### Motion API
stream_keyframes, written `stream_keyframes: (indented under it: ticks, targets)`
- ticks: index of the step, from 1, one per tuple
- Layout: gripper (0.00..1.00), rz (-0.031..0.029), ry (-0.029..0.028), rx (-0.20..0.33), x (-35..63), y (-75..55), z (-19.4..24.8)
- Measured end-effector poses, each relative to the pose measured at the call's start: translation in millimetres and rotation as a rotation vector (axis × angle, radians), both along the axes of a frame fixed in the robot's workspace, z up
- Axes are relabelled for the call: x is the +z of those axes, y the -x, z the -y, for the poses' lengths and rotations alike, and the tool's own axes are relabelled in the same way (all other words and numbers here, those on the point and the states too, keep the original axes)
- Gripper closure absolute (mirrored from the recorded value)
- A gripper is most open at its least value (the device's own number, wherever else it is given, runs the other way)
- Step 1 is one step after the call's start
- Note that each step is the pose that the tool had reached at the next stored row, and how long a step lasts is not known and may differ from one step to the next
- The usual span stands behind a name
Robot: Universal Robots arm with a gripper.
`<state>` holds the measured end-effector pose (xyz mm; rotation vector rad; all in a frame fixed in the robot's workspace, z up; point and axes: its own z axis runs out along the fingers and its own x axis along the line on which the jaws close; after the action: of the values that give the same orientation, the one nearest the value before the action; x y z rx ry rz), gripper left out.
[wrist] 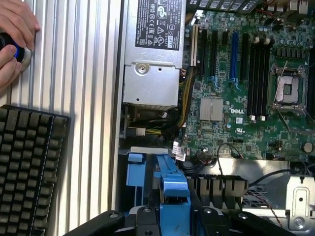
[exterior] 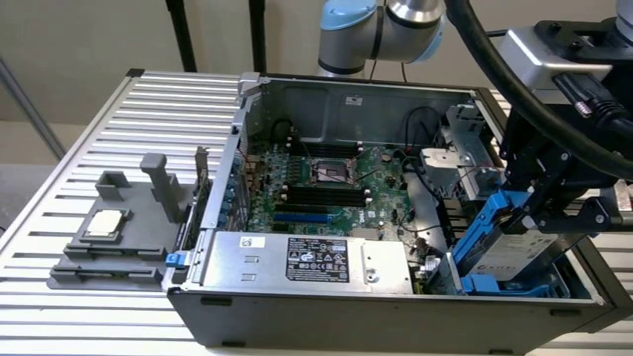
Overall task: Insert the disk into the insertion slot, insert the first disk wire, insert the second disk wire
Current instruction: 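Insert the disk into the insertion slot, then insert the first disk wire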
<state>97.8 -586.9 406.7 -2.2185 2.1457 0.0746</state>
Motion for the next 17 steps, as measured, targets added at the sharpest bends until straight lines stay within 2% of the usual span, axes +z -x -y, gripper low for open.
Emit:
stream_keyframes:
  ticks: [1, 2, 17]
  targets:
    - [0.66, 0.0000, 0.0000, 0.000, 0.1, 0.0, 0.0]
    - [0.60, 0.0001, -0.0002, 0.000, 0.1, 0.0, 0.0]
    - [0.60, 0.0000, -0.0013, 0.000, 0.0, -0.6, 0.1]
